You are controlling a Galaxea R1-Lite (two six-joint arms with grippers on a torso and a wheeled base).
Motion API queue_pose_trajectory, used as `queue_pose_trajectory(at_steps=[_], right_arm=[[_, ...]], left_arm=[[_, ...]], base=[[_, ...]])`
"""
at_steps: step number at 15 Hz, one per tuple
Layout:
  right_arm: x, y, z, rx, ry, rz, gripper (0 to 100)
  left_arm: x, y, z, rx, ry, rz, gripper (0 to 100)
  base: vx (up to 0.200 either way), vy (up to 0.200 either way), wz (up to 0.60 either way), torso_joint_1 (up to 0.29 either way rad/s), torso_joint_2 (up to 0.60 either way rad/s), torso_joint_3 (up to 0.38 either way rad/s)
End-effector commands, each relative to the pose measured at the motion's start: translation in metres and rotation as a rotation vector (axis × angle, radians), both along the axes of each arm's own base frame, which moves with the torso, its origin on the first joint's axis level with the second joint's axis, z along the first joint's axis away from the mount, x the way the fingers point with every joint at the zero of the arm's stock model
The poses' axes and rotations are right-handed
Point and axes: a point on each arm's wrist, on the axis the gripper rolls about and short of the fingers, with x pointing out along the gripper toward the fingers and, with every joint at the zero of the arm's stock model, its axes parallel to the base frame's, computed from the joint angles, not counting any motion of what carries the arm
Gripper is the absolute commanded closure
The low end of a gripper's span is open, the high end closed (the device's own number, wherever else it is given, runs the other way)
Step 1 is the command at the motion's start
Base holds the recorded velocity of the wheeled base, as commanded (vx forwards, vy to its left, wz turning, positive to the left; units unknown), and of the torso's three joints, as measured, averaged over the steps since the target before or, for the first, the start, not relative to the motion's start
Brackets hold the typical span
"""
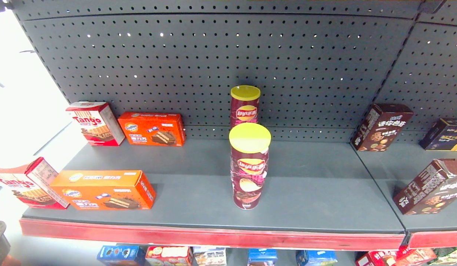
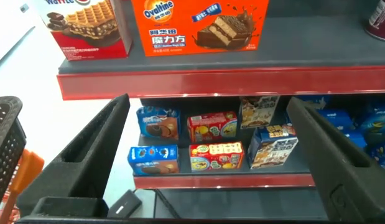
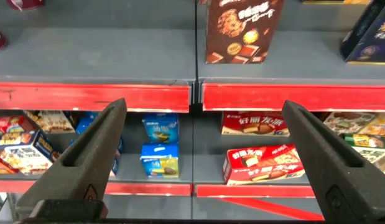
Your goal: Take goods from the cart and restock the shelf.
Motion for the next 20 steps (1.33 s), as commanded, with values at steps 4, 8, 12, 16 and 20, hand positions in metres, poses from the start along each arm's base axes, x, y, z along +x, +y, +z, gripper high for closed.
queue_pose_trajectory(at_steps=[4,8,12,16,20], right_arm=[[0.0001,0.0,0.0001,0.0,0.001,0.0,0],[0.0001,0.0,0.0001,0.0,0.001,0.0,0],[0.0001,0.0,0.0001,0.002,0.001,0.0,0],[0.0001,0.0,0.0001,0.002,0.001,0.0,0],[0.0001,0.0,0.0001,0.0,0.001,0.0,0]], left_arm=[[0.0,0.0,-0.0001,-0.002,0.0,0.001,0],[0.0,0.0,-0.0001,0.001,0.0,0.0,0],[0.0,0.0,-0.0001,0.0,0.0,0.0,0],[0.0,0.0,-0.0001,0.0,0.0,0.0,0],[0.0,0.0,-0.0001,0.0,0.0,0.0,0]], base=[[0.0,0.05,0.0,-0.001,0.0,0.001],[0.0,0.0,0.0,0.0,0.0,0.0],[0.0,0.0,0.0,0.0,0.0,0.0],[0.0,0.0,-0.15,0.001,0.0,-0.001],[0.0,0.0,0.0,0.0,0.0,0.0]])
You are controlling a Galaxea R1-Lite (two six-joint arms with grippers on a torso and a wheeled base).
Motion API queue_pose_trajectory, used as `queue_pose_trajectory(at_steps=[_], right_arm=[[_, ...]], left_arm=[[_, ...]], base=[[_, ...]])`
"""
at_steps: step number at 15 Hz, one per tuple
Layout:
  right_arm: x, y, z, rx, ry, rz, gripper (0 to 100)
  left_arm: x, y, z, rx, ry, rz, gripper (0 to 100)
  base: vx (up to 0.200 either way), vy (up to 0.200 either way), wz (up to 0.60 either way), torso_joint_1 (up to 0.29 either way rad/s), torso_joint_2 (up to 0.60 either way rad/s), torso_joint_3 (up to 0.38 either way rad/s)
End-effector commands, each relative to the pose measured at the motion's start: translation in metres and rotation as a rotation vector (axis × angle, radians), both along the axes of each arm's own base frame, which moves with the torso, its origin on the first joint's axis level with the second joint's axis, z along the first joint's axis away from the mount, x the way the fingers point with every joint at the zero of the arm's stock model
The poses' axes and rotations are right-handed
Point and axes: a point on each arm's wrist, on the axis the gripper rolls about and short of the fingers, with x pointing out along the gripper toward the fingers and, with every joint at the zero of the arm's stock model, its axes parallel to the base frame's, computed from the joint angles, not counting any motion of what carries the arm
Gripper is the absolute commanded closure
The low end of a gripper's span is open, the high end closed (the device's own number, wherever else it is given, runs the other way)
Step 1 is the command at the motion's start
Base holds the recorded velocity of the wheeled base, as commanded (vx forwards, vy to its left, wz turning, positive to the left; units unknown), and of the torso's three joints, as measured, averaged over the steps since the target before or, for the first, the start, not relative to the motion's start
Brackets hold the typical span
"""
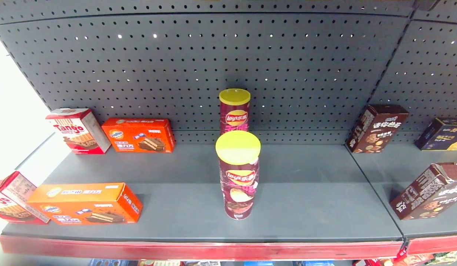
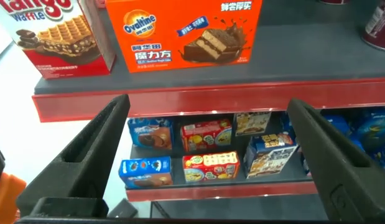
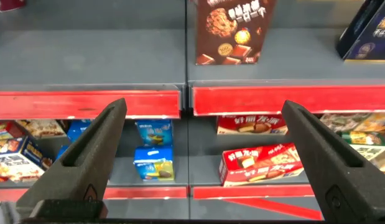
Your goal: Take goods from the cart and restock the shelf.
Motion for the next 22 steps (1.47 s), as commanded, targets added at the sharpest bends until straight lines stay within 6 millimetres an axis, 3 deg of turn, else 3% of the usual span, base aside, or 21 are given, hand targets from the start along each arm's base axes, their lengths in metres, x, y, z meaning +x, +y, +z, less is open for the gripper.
queue_pose_trajectory(at_steps=[1,22], right_arm=[[0.0001,0.0,0.0,0.0,0.002,0.0,0],[0.0001,0.0,0.0,0.0,0.002,0.0,0]], left_arm=[[0.0,0.0,-0.0001,0.0,0.001,0.0,0],[0.0,0.0,-0.0001,0.0,0.001,0.001,0]], base=[[0.0,0.0,0.0,0.0,0.0,0.0],[-0.01,0.01,0.0,0.0,0.0,0.0]])
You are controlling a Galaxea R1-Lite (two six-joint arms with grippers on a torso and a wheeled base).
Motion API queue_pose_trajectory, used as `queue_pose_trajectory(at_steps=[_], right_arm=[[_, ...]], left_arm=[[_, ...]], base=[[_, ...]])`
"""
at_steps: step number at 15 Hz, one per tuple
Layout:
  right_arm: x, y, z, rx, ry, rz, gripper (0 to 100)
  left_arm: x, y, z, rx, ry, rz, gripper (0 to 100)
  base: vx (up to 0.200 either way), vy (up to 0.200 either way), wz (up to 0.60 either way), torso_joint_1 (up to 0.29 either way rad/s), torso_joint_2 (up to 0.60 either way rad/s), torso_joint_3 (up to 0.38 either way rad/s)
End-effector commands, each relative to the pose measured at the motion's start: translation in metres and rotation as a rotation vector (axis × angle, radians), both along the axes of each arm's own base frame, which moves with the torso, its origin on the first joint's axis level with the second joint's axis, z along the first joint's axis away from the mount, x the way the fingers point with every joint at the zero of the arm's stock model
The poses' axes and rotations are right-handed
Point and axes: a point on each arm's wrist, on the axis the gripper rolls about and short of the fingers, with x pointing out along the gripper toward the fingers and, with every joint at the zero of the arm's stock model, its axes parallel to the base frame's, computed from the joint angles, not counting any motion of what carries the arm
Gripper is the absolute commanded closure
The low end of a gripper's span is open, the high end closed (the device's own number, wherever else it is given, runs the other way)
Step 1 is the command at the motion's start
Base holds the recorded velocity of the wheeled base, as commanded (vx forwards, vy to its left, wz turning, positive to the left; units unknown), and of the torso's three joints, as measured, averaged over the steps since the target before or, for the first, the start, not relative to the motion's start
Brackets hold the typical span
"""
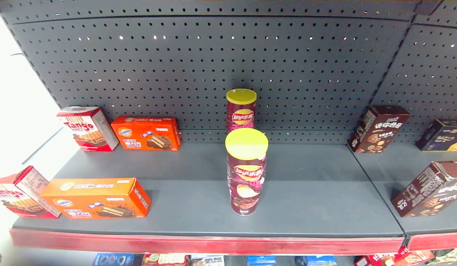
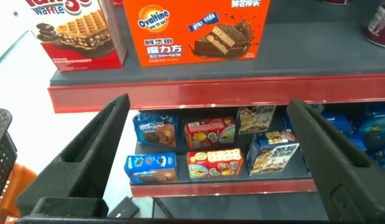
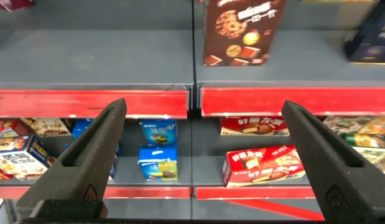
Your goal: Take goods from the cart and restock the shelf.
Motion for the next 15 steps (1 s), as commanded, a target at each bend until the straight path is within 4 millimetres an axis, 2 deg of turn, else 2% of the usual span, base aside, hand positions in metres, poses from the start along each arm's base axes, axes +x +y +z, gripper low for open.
queue_pose_trajectory(at_steps=[1,15], right_arm=[[0.0001,0.0,0.0,0.002,0.002,0.001,0],[0.0001,0.0,0.0,0.0,0.002,-0.001,0]], left_arm=[[0.0,0.0,-0.0001,0.0,0.001,0.0,0],[0.0,0.0,-0.0001,-0.002,0.001,0.0,0]], base=[[0.0,0.0,0.0,0.0,0.0,0.0],[0.0,0.0,0.0,0.0,0.0,0.0]])
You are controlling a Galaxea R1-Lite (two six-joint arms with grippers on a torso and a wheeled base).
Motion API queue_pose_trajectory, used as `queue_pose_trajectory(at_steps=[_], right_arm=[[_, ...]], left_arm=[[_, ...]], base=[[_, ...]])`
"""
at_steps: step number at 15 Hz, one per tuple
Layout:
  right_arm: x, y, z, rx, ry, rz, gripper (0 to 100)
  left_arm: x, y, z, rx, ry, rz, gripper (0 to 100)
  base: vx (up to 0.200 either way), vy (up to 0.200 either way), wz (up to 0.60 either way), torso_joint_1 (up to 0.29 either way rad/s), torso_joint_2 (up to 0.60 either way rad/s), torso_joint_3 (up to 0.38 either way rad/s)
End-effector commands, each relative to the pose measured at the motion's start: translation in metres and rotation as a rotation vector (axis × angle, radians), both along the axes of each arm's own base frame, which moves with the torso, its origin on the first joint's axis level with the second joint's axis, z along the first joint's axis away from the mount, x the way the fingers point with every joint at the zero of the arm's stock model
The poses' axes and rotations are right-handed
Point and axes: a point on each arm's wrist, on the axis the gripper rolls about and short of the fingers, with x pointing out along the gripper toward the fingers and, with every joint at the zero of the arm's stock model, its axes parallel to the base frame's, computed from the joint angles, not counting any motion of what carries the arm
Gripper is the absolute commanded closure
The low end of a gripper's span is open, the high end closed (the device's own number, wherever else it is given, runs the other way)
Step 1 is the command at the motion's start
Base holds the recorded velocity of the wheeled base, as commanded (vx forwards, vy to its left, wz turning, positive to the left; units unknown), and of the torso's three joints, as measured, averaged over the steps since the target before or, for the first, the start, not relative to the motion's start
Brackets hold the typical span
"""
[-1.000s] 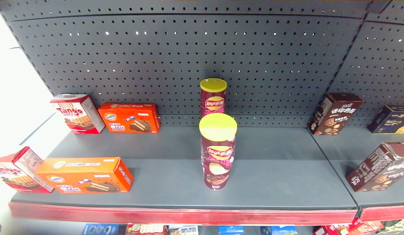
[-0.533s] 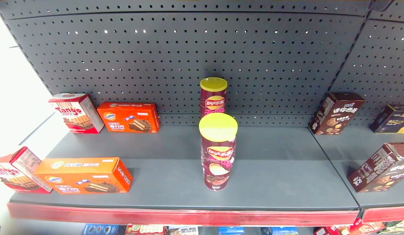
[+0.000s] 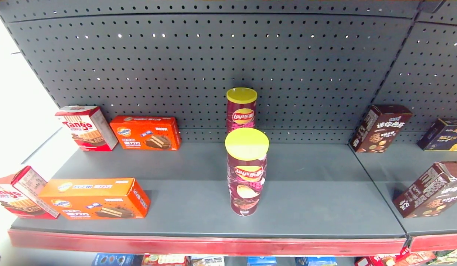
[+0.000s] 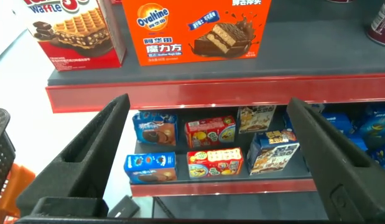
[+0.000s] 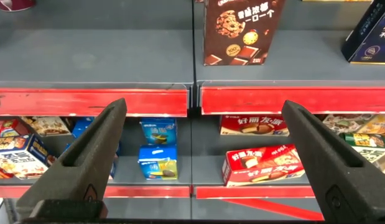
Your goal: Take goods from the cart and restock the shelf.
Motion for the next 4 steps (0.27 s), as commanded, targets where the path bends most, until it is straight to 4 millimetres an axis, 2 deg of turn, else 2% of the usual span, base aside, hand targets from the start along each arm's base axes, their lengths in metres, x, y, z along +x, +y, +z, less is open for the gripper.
queue_pose_trajectory(at_steps=[1,4], right_arm=[[0.0001,0.0,0.0001,0.0,0.001,0.0,0],[0.0001,0.0,0.0001,0.0,0.001,0.0,0]], left_arm=[[0.0,0.0,-0.0001,0.0,0.0,0.0,0],[0.0,0.0,-0.0001,0.0,0.0,0.0,0]], base=[[0.0,0.0,0.0,0.0,0.0,0.0],[0.0,0.0,0.0,0.0,0.0,0.0]])
